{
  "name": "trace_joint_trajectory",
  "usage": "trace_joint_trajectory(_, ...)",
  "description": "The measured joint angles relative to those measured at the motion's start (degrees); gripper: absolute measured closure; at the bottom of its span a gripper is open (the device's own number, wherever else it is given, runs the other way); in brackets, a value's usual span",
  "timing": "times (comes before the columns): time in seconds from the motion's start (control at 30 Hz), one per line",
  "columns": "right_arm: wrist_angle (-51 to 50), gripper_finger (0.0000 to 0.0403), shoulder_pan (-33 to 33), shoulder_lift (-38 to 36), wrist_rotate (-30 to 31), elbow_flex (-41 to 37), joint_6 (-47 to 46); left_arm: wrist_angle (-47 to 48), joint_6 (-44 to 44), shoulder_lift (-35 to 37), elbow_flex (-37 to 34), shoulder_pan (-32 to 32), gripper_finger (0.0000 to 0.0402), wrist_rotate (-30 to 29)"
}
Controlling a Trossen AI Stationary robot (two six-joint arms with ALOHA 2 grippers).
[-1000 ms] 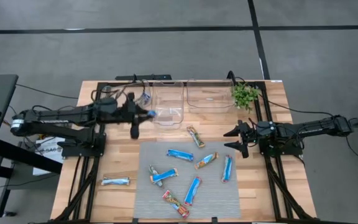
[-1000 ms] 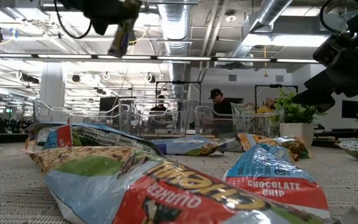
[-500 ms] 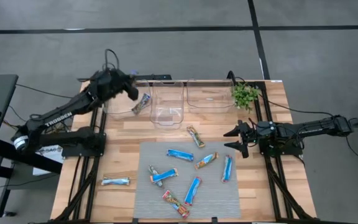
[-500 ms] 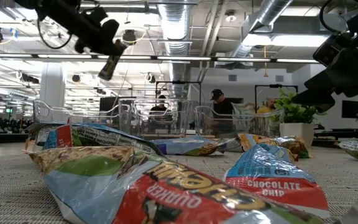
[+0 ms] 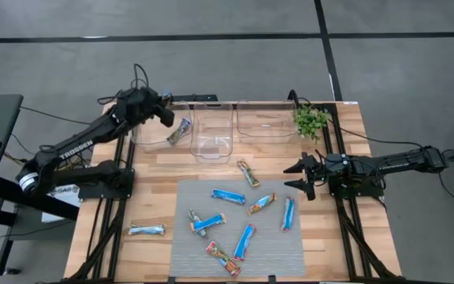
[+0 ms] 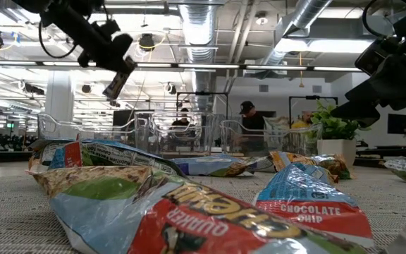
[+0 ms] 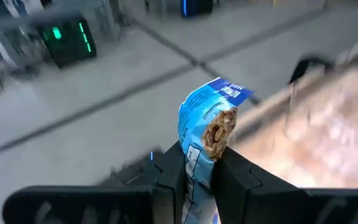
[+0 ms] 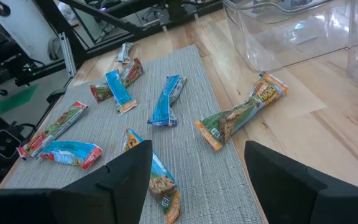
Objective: Pick and place Granola Bars by type
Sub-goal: Put the blue granola bar into the left transparent bin
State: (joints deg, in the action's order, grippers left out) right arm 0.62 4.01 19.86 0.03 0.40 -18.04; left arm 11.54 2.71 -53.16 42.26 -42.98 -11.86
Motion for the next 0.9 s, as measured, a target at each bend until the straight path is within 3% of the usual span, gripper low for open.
trace_joint_trajectory(0.4,0.02,0.0154,0.00,0.00,0.00,0.00,0.00,17.72,1.00,-12.16,0.00,1.20,0.0345,3.14)
trace_joint_trajectory(0.7,0.01,0.0154,0.02,0.00,0.00,0.00,0.00,19.03,-1.59,-17.47,0.00,1.20,0.0340,1.90)
trace_joint_trajectory(0.9,0.02,0.0154,0.00,0.00,0.00,0.00,0.00,18.18,-1.83,-17.47,0.00,1.20,0.0288,3.00)
